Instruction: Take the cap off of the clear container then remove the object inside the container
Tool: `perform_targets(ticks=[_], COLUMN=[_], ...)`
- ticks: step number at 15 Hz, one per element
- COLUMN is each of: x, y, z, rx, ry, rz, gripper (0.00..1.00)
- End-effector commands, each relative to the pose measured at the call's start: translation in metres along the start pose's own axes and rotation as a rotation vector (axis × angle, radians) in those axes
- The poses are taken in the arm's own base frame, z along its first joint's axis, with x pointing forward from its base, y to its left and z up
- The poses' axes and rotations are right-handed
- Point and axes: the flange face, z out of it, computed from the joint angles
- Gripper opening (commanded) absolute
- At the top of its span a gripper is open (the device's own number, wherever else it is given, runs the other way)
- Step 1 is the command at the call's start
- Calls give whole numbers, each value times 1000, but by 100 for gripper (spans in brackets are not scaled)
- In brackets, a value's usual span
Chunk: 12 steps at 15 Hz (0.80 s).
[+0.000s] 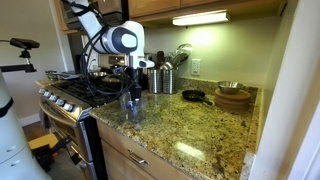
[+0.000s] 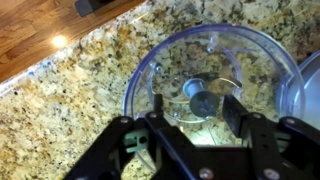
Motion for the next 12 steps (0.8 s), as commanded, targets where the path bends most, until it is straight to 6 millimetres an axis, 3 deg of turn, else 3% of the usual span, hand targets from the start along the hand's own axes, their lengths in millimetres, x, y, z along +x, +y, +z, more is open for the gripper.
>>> perform_targets(ticks=[1, 5, 7, 12], x=[4, 8, 9, 8], y=[4, 1, -1, -5], z=[10, 19, 19, 15], rx=[-1, -2, -2, -3], ry=[15, 7, 9, 21], rz=[25, 20, 16, 2], gripper=[65, 67, 44, 9])
